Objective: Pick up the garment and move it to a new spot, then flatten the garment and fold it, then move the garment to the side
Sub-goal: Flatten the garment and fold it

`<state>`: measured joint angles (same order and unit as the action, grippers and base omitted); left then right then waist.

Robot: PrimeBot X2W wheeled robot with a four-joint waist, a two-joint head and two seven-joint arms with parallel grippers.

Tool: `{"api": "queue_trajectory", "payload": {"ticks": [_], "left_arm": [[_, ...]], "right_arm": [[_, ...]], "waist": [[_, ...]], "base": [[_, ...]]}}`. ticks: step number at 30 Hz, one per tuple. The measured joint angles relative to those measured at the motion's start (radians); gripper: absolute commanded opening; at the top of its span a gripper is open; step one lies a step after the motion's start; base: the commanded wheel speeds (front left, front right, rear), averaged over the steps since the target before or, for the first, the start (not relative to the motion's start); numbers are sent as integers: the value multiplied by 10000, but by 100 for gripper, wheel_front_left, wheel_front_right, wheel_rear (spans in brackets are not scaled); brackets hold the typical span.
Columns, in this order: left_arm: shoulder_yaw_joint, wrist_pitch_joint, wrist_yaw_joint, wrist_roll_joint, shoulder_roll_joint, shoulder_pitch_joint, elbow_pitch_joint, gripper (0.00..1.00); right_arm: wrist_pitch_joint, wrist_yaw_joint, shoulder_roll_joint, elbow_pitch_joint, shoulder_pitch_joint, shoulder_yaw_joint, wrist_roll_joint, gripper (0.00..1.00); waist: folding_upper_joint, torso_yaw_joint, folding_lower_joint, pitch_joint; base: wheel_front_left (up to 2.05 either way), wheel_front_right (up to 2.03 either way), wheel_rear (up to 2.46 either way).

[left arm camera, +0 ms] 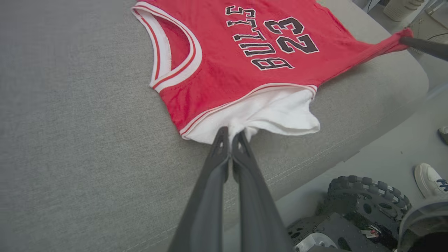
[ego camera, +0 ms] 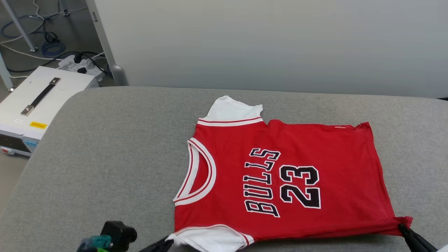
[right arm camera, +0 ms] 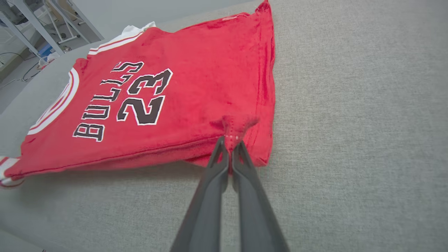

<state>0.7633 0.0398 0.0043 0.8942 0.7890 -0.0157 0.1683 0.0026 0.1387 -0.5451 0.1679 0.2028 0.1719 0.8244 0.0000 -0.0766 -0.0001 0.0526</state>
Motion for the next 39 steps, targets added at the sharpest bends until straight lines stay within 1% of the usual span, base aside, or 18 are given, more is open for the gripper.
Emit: {"api": "queue_trajectory", "payload": {"ticks": [5,9,14,18,25,31,37,38,39], "left_arm": [[-299,82,-50,-46,-61,958,-138,0],[-447,347,-278,-65,-104,1816,-422,0],[-514,857,-631,-249,-217,2901,-1058,0],[-495,1239,-855,-265,-347,3686,-1707,0],[-328,1714,-1072,-324,-520,4795,-2922,0],[65,1793,-1237,-431,-819,5357,-3939,0],[435,1563,-1279,-495,-1116,5793,-4723,0],[591,1384,-1279,-499,-1285,5998,-5108,40],[629,1279,-1285,-504,-1354,6075,-5275,100]], "right_arm": [[677,0,274,-614,-113,-430,-244,0],[1118,0,460,-888,-562,-692,-593,0],[1655,0,779,-838,-1349,-819,-1097,0],[1927,0,1018,-577,-2031,-704,-1363,0],[2148,0,1319,313,-3052,-466,-1820,0],[2144,0,1400,1022,-3737,-96,-1918,0],[2025,0,1407,1590,-4203,255,-1958,0],[1896,0,1406,1860,-4435,391,-1941,0],[1848,0,1406,1979,-4518,412,-1941,58]], "waist": [[0,170,0,-209],[0,333,0,-457],[0,562,0,-903],[0,764,1,-1290],[0,1081,1,-1930],[0,1288,1,-2380],[0,1366,2,-2636],[0,1355,1,-2711],[0,1341,2,-2723]], "base": [[0,0,0],[0,0,0],[0,0,0],[0,0,0],[0,0,0],[0,0,0],[0,0,0],[0,0,0],[0,0,0]]}}
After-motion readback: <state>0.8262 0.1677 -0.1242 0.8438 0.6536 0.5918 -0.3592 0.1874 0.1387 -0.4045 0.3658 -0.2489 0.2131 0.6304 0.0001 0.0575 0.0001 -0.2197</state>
